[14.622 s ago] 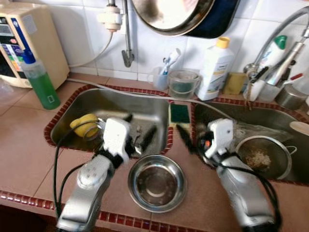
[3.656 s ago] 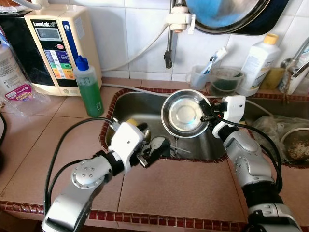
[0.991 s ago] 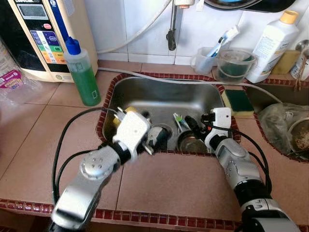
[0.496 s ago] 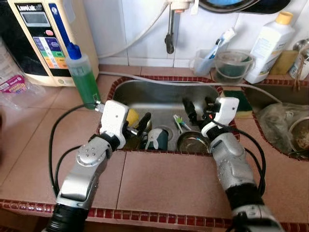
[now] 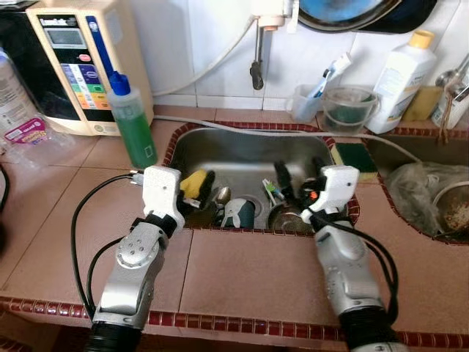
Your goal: Kitchen organization
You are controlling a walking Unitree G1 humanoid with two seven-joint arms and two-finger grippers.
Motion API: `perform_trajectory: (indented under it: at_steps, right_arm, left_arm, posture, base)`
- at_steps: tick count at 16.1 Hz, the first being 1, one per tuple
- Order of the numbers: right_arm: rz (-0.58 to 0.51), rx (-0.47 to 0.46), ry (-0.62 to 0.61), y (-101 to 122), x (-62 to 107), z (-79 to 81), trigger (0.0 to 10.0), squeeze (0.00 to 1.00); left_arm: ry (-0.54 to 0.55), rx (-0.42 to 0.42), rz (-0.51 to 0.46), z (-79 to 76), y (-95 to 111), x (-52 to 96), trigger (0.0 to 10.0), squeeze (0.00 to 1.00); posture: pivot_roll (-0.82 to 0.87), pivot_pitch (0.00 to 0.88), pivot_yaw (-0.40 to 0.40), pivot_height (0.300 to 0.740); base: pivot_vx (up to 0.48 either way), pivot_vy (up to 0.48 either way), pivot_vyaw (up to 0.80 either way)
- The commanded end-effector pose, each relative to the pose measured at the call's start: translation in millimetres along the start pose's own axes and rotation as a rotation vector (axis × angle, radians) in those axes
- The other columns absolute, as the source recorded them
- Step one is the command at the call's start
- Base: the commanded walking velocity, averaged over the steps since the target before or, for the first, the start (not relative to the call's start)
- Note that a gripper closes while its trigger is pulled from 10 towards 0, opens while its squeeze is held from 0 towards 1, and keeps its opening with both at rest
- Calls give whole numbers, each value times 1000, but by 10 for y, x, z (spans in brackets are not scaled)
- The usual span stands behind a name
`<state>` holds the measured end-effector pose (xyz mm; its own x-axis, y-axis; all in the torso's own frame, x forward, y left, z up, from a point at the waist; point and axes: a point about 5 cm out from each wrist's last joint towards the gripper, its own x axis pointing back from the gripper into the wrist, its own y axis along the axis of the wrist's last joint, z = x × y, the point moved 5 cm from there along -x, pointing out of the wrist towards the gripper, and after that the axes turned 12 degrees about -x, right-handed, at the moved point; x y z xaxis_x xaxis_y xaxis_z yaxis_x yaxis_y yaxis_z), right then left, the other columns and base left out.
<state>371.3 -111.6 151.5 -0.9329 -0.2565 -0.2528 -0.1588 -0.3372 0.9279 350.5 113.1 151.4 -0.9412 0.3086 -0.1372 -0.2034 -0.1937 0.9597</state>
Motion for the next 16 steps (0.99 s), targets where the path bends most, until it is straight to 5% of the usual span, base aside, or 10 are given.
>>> perform_trajectory:
  at_steps: [1,6,7,8,16]
  right_arm:
    - [-27,31,-6,41,25,27,10000,1000]
    - [-64,89,-23,112,72,14,10000,1000]
    - [-67,93,-9,127,103,8,10000,694]
    - [-65,111,-10,134,115,-7,10000,0]
    - [-34,140,-14,79,184,-58,10000,0]
  left_arm:
    - [21,-12,9,22,-62,60,10000,0]
    - [41,2,-19,32,-71,112,10000,0]
    - [37,-16,-29,35,-65,137,10000,0]
    - [35,-23,-33,38,-62,149,10000,0]
    - [41,20,-59,50,-39,191,10000,0]
  posture:
    - [-94,0,20,740]
    - [-101,0,8,740]
    - [-102,0,5,740]
    - [-103,0,2,740]
    - [-100,0,-7,740]
  base:
    - [0,0,0]
    - [0,0,0]
    - [0,0,0]
    - [0,0,0]
    - [0,-384,0]
